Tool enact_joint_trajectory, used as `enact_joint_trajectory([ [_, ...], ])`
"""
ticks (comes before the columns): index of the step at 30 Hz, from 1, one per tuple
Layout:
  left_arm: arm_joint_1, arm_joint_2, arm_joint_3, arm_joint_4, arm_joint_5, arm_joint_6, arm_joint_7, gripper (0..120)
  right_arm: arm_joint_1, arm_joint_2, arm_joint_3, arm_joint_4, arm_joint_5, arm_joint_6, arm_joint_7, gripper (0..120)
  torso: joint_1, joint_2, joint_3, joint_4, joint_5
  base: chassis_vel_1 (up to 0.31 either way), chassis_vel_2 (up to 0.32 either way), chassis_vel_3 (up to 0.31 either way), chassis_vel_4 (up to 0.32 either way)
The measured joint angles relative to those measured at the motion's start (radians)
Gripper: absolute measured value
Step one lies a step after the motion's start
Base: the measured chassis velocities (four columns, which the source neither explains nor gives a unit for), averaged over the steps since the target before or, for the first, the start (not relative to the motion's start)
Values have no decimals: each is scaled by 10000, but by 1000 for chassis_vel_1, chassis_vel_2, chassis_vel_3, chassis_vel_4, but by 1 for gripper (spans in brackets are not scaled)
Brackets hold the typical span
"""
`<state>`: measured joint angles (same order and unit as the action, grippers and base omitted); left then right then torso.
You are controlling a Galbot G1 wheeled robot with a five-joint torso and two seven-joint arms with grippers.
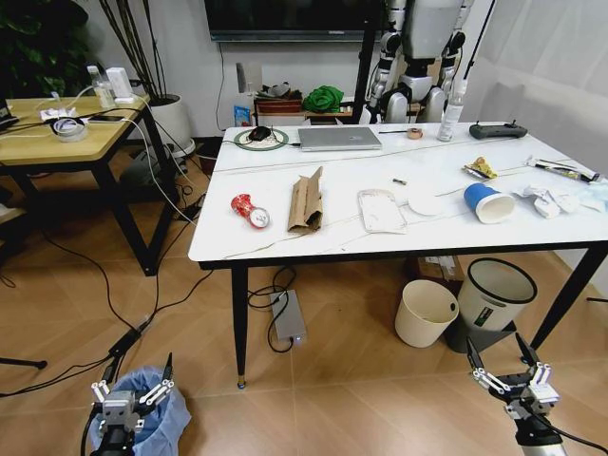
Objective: Pick up the trash bin and place the trash from the table into it.
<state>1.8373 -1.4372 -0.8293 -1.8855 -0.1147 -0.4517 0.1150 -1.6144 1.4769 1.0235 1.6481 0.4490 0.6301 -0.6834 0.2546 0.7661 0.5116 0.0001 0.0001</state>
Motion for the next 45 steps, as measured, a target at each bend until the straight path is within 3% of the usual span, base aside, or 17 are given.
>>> enact_joint_trajectory([
  [45, -81, -126, -86, 161, 55, -313, 16, 100, 142, -61, -30, -150, 53, -8, 38, 100, -695, -1715, -1015, 0, -1, 0, 0, 0, 0],
])
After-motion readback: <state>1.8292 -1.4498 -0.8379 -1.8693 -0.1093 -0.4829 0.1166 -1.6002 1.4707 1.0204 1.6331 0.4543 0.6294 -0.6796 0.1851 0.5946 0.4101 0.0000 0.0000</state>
